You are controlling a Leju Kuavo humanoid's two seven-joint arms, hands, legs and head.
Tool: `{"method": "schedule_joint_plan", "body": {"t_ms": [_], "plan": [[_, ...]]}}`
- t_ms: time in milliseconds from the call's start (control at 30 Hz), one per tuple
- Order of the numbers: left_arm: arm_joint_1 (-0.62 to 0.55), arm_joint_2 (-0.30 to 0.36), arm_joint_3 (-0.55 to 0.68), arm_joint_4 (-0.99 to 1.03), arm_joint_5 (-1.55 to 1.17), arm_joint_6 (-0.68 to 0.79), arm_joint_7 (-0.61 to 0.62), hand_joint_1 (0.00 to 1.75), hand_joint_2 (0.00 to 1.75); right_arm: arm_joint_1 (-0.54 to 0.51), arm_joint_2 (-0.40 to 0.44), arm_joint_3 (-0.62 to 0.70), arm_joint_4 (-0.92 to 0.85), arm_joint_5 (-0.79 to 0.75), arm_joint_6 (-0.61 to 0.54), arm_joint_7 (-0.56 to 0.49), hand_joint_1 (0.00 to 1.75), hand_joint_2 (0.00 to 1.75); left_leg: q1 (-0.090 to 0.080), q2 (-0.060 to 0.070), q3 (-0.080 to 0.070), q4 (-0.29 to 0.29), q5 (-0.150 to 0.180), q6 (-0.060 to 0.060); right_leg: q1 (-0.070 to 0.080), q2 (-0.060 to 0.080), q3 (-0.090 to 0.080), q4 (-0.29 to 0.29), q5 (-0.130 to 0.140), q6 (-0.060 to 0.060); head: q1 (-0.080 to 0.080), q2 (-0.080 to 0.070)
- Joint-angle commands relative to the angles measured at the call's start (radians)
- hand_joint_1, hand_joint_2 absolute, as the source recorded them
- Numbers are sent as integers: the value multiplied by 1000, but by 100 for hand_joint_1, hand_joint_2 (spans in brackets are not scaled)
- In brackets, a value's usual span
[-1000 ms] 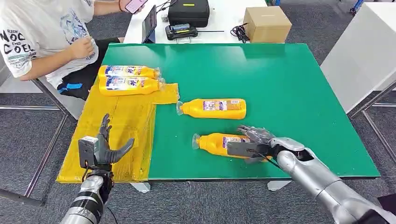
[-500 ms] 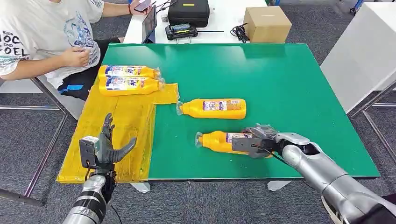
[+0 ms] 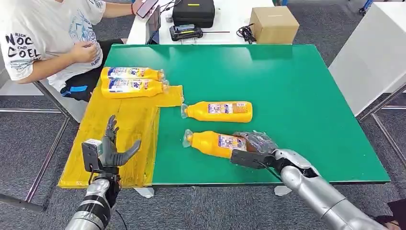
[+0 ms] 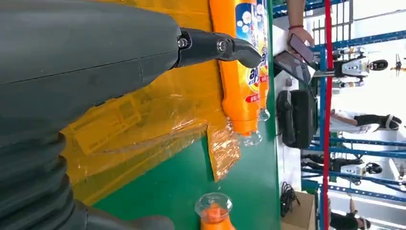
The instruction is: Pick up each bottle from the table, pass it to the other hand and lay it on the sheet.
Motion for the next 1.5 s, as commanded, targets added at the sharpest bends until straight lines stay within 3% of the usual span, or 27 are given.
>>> {"method": "schedule_joint_plan", "body": {"t_ms": [33,267,467,500,667,733,1167,1500], "plan": [[16,-8,5,-62,5,-10,17,0,175,213,313,-343,-233,43,-160,-159,175,175,2,5,5,0,-4,-3,2,4,4,0,-2,-3,-3,0],[83,-23,-19,-219,41,-16,53,0,175,328,426,-501,-403,-57,-258,-256,175,175,2,0,0,1,-2,-2,2,-1,0,1,-2,-2,-2,0],[98,-29,-66,-245,142,-125,120,0,175,388,461,-564,-383,-45,-282,-353,175,175,1,-3,1,0,-1,-1,1,-3,1,-1,-2,-2,-2,0],[100,-25,-93,-249,197,-197,153,0,175,405,486,-579,-375,-9,-323,-393,175,175,1,-2,2,1,-2,-2,1,-2,2,-1,-3,-2,-2,0],[104,-23,-112,-258,222,-224,170,0,175,417,497,-581,-368,-16,-321,-401,175,175,0,-1,0,0,-1,-1,0,-1,0,-1,-2,-2,-2,0],[131,-5,-204,-311,303,-330,224,0,175,439,525,-580,-255,-2,-313,-428,175,175,1,0,1,0,-2,-1,0,-1,0,-1,-2,-2,-2,0],[126,1,-315,-349,293,-334,241,0,175,356,586,-538,-9,-6,-284,-472,175,175,2,3,5,-1,-3,-2,1,1,4,-2,-2,-3,-2,0],[145,2,-374,-333,297,-360,261,0,175,291,604,-510,43,-18,-280,-476,175,175,1,4,2,-1,-2,-1,1,3,0,-1,0,-2,-2,0]]}}
